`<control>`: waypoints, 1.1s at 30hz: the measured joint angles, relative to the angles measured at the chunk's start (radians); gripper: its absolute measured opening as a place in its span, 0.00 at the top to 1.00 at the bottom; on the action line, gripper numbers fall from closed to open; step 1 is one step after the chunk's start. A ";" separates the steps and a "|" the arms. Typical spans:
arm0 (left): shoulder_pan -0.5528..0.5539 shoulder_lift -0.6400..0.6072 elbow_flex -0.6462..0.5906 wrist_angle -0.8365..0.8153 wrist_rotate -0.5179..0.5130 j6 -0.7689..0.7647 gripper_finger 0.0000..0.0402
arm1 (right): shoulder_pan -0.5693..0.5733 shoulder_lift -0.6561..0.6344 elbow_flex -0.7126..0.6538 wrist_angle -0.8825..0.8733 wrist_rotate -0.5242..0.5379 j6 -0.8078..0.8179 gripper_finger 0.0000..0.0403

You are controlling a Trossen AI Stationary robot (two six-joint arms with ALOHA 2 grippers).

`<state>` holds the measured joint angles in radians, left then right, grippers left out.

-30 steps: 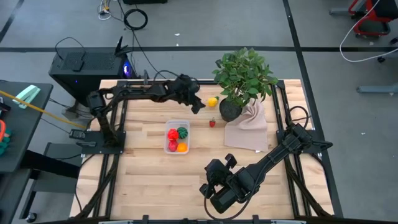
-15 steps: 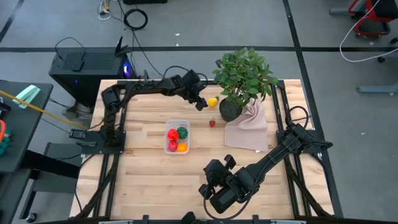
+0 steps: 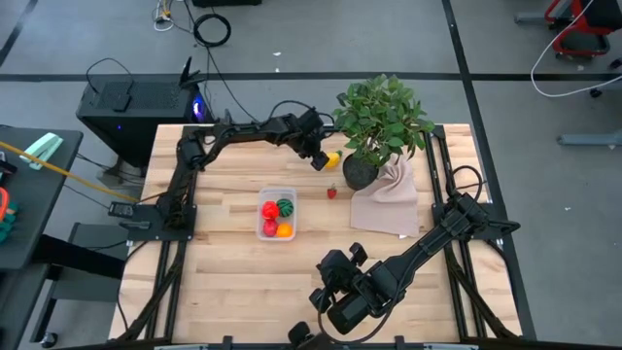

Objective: Pick and placing Produce into tupperware
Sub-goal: Adjust the flower pot

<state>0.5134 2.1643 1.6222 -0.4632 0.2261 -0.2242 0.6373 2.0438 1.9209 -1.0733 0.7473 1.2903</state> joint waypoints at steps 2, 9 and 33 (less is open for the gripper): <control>0.003 -0.002 0.003 0.027 0.003 -0.003 0.34 | 0.000 0.000 0.000 0.004 -0.003 0.000 0.98; 0.013 -0.003 0.003 0.064 0.003 -0.052 0.35 | 0.000 0.000 0.000 0.008 -0.004 -0.002 0.98; 0.000 0.005 0.029 0.027 -0.001 -0.016 0.29 | 0.000 0.000 0.000 0.010 -0.015 -0.013 0.98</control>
<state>0.5133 2.1696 1.6512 -0.4362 0.2253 -0.2398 0.6373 2.0438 1.9209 -1.0630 0.7319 1.2774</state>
